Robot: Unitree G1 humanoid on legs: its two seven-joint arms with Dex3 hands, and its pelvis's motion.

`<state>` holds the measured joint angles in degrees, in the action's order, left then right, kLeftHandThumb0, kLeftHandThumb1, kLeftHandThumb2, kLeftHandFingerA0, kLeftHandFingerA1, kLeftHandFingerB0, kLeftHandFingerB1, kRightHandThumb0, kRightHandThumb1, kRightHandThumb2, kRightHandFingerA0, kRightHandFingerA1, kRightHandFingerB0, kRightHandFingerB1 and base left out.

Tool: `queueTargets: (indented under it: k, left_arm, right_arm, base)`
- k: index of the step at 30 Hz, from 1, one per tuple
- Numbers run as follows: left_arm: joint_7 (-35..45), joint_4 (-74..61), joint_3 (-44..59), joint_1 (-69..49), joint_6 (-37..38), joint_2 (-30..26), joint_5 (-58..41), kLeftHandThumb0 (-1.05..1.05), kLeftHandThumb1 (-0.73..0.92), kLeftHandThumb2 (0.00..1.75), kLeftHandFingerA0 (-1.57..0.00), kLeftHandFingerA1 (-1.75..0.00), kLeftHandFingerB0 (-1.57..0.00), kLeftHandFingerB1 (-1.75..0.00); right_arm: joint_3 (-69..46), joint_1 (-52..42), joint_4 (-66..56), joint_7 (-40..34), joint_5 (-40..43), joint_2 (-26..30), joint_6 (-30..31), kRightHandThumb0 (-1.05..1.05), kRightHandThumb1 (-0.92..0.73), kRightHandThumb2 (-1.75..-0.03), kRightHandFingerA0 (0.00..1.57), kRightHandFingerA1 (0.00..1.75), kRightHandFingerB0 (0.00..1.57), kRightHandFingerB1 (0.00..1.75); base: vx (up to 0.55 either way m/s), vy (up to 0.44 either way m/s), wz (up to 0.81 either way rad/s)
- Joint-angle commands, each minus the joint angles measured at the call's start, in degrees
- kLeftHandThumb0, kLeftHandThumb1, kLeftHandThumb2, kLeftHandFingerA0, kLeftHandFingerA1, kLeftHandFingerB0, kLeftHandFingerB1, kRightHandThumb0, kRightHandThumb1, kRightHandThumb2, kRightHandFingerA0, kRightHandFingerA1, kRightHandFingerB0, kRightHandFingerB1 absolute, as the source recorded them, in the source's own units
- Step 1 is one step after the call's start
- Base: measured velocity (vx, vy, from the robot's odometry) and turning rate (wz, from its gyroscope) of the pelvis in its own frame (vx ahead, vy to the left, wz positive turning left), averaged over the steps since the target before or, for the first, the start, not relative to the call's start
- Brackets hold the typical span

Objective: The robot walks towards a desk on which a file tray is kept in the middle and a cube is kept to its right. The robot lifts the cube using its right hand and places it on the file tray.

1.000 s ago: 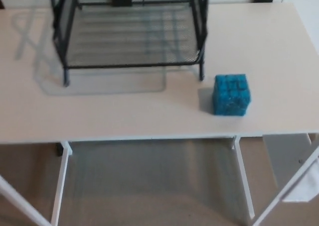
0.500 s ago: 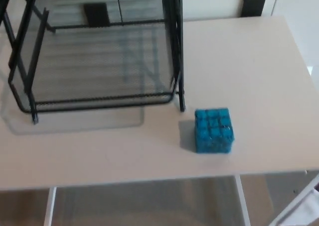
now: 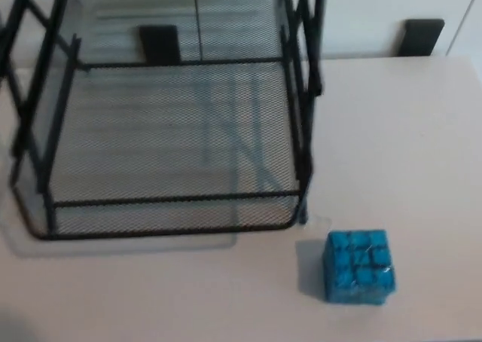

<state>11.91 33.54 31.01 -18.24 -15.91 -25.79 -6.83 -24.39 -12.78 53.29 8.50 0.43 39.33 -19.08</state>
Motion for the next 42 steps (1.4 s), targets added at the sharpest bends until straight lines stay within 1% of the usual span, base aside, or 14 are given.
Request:
queueTargets:
  k: [1,4,14,17,18,21,22,25,33,35,36,39,40,42]
  left_arm:
    - [-1.2,-0.2,0.9,-2.0,0.3,-0.2,-1.2,-0.58,0.8,0.89,-0.02,-0.4,0.0,0.0]
    - [-2.2,0.5,3.0,-2.4,-0.7,0.3,-2.5,-0.59,0.76,0.88,-0.01,-0.38,0.0,-0.03]
    - [-3.1,0.3,1.8,-1.4,-0.6,0.2,-1.5,-0.68,0.66,0.96,0.0,-0.36,0.0,-0.15]
    - [-2.5,4.0,2.3,0.1,0.8,-0.3,-2.3,-0.58,0.83,0.67,-0.01,-0.36,0.0,-0.08]
    - [-3.0,4.5,2.4,0.5,0.4,-0.3,-2.5,-0.59,0.75,0.88,-0.02,-0.38,0.0,-0.05]
    - [-3.1,4.3,2.2,0.3,0.3,-0.4,-2.4,-0.66,0.65,0.94,0.0,-0.35,0.0,-0.15]
    - [-3.2,5.1,2.0,0.8,-0.1,-0.7,-2.2,-0.58,0.87,0.66,-0.01,-0.36,0.0,-0.1]
    - [-3.2,4.2,1.5,0.6,0.1,-0.5,-2.0,-0.67,0.66,0.96,0.0,-0.37,0.0,-0.16]
    - [-3.5,2.0,1.3,0.2,-2.3,-0.8,-2.4,-0.64,0.64,0.95,0.0,-0.4,0.0,-0.19]
    - [-3.5,1.4,0.4,0.9,-3.0,-1.7,-1.5,-0.64,0.65,0.96,0.0,-0.44,-0.01,-0.22]
    - [-2.2,3.9,0.3,2.4,0.0,-2.4,-1.6,-0.56,0.86,0.75,-0.04,-0.39,-0.03,-0.13]
    - [0.2,7.0,-1.5,4.7,2.7,-4.0,-0.9,-0.6,0.89,0.69,-0.08,-0.4,-0.09,-0.23]
    - [1.0,8.4,-2.6,5.5,4.1,-4.6,-0.4,-0.65,0.69,1.02,-0.02,-0.49,-0.05,-0.35]
    - [1.9,8.3,-3.0,5.6,4.0,-5.0,-1.1,-0.66,0.7,1.02,-0.04,-0.5,-0.03,-0.34]
  right_arm:
    - [-2.0,0.1,2.5,0.8,2.9,0.8,-0.6,-0.54,-0.63,-0.59,0.19,0.33,0.0,0.26]
    - [-2.2,1.5,6.0,0.2,2.9,0.8,-1.1,-0.57,-0.47,-0.79,0.15,0.45,0.0,0.24]
    - [0.1,1.8,4.5,0.8,2.3,1.0,-0.4,-0.56,-0.63,-0.59,0.18,0.32,0.0,0.28]
    - [0.1,1.4,4.1,0.7,2.7,0.8,-0.9,-0.55,-0.62,-0.58,0.2,0.33,0.0,0.29]
    - [-0.2,1.3,4.0,0.3,3.1,0.4,-1.4,-0.6,-0.46,-0.79,0.16,0.46,0.01,0.27]
    - [-0.7,1.3,4.3,1.1,3.9,0.0,-1.8,-0.57,-0.6,-0.58,0.24,0.34,0.02,0.29]
    - [-0.6,1.4,4.5,1.3,4.0,0.1,-1.7,-0.54,-0.6,-0.58,0.23,0.34,0.01,0.29]
    - [0.0,1.0,3.7,1.7,3.5,0.4,-1.3,-0.56,-0.62,-0.58,0.2,0.33,0.0,0.27]
    - [2.6,0.4,-0.1,0.2,0.7,1.3,0.0,-0.57,-0.62,-0.59,0.21,0.33,0.0,0.29]
    - [2.8,0.6,-1.8,0.0,0.7,1.6,-0.8,-0.6,-0.48,-0.81,0.13,0.45,0.0,0.24]
    - [2.8,1.4,-3.6,-0.7,0.8,1.4,-1.0,-0.56,-0.61,-0.61,0.24,0.35,0.03,0.23]
    - [3.1,5.3,-3.1,-0.3,1.3,1.4,-0.5,-0.57,-0.45,-0.78,0.19,0.46,0.01,0.29]
    - [3.4,6.7,-1.9,0.1,1.2,1.3,-1.8,-0.6,-0.46,-0.78,0.19,0.45,0.01,0.27]
    - [3.3,6.7,-2.4,0.5,1.6,0.9,-1.9,-0.59,-0.46,-0.78,0.19,0.45,0.01,0.27]
  base:
    - [0.16,0.064,0.32]
    - [0.04,-0.055,0.01]
    - [-0.12,0.027,0.01]
    - [-0.2,0.18,0.18]
    - [-0.22,0.142,-0.08]
    - [-0.23,0.072,0.04]
    - [-0.22,-0.009,0.05]
    - [-0.21,-0.029,0.02]
    - [-0.22,-0.236,-0.02]
    - [-0.12,-0.084,-0.05]
    - [-0.11,-0.055,-0.05]
    - [-0.1,-0.018,-0.03]
    - [-0.11,0.037,-0.03]
    - [-0.08,0.079,-0.04]
